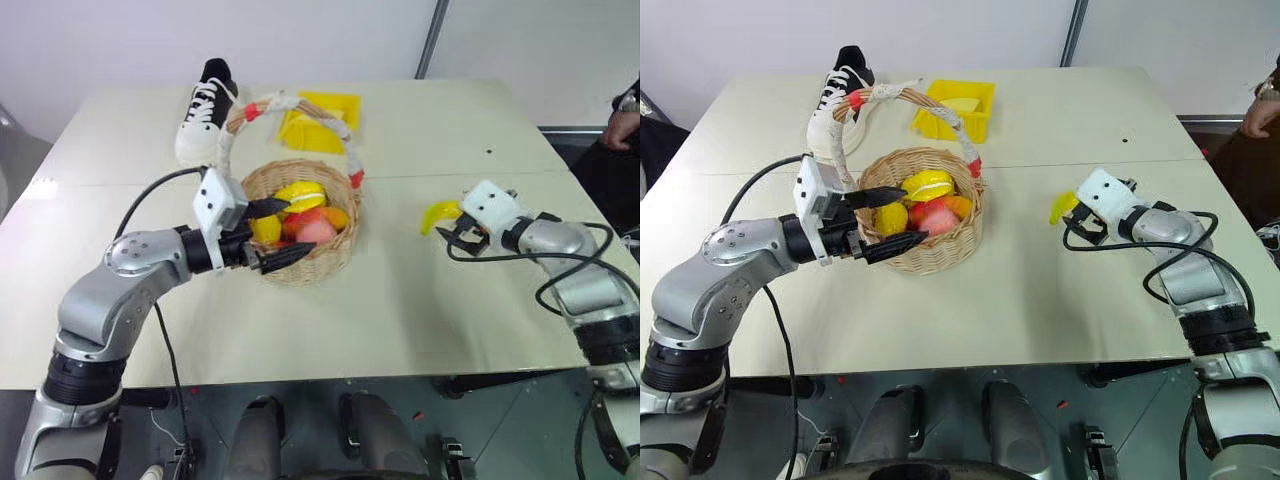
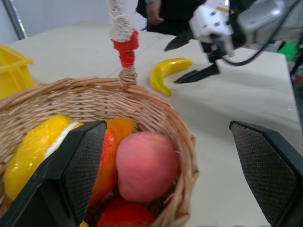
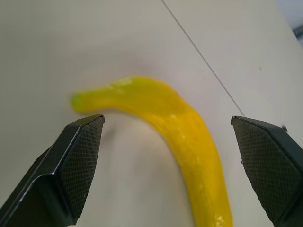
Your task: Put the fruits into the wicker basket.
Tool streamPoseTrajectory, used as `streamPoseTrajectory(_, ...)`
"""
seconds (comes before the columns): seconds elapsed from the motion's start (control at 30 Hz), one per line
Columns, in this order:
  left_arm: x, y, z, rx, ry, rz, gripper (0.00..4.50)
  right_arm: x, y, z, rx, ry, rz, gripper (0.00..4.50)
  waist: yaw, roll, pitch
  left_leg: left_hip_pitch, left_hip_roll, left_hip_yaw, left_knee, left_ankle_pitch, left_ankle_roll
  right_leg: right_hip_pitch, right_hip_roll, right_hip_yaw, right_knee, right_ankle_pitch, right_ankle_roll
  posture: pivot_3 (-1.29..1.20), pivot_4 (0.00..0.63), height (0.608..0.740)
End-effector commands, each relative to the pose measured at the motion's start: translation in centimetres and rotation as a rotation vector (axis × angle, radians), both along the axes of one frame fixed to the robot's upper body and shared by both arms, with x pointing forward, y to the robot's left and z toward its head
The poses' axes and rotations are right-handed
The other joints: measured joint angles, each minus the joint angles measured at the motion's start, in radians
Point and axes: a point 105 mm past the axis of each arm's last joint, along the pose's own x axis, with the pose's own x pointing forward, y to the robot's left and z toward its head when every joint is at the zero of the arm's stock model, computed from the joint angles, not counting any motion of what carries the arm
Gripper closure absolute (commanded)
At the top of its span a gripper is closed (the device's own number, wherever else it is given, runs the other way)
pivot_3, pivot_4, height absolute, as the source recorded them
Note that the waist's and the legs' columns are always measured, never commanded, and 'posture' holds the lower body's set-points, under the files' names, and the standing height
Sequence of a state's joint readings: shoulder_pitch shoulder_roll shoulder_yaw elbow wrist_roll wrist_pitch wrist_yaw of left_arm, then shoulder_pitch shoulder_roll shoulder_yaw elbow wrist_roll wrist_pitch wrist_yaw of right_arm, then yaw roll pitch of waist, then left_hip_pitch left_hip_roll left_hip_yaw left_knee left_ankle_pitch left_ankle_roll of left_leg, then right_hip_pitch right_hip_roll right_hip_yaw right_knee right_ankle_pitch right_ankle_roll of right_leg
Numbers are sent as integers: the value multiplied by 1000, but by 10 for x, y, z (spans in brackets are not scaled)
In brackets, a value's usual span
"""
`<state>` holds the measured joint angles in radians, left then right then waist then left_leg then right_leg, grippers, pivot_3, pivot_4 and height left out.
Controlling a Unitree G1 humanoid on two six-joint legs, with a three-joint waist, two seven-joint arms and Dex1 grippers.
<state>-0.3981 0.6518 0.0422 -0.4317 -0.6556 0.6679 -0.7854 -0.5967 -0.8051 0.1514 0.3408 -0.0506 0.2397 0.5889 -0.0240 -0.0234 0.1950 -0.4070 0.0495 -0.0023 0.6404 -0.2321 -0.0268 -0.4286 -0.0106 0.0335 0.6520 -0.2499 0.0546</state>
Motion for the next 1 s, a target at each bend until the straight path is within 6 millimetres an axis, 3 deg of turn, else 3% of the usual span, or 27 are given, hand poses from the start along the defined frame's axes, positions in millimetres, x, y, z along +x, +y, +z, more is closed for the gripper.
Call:
streamPoseTrajectory(0.03,-12,1,13,-28,-35,-35,58,19,-20,13,86,-29,-99,0,-1,0,0,0,0,0,0,0,0,0,0,0,0,0,0,0,150,740)
streamPoseTrajectory(0.4,-23,-8,13,-36,-30,-91,58,25,-36,-11,213,148,-132,0,4,0,0,0,0,0,1,0,0,0,0,0,0,1,2,0,150,740)
streamPoseTrajectory(0.53,-21,-8,14,-34,-35,-91,0,25,-35,-10,272,155,-134,1360,4,0,0,0,0,0,2,0,0,1,0,0,0,1,2,0,150,740)
streamPoseTrajectory(0.67,-20,-6,14,-32,-39,-84,0,24,-36,-3,281,125,-129,3398,4,0,0,0,0,0,2,0,0,1,0,0,0,1,2,0,150,740)
streamPoseTrajectory(0.77,-18,-1,14,-38,-44,-63,0,20,-32,4,251,100,-79,3398,3,1,0,0,0,0,2,0,0,1,0,0,0,1,3,0,150,740)
streamPoseTrajectory(0.87,-15,16,15,-67,-59,6,0,6,-18,28,149,20,44,3398,4,3,2,0,0,0,2,0,0,1,0,0,1,1,3,0,150,740)
streamPoseTrajectory(0.93,-14,30,14,-88,-63,57,0,-10,-1,45,122,-19,141,3398,5,4,2,-1,0,0,2,-1,1,0,0,0,1,1,4,0,150,740)
streamPoseTrajectory(1.0,-15,48,8,-92,-64,115,0,-35,30,61,185,-31,294,3398,3,4,2,0,0,0,2,-1,2,0,0,0,1,1,4,0,150,740)
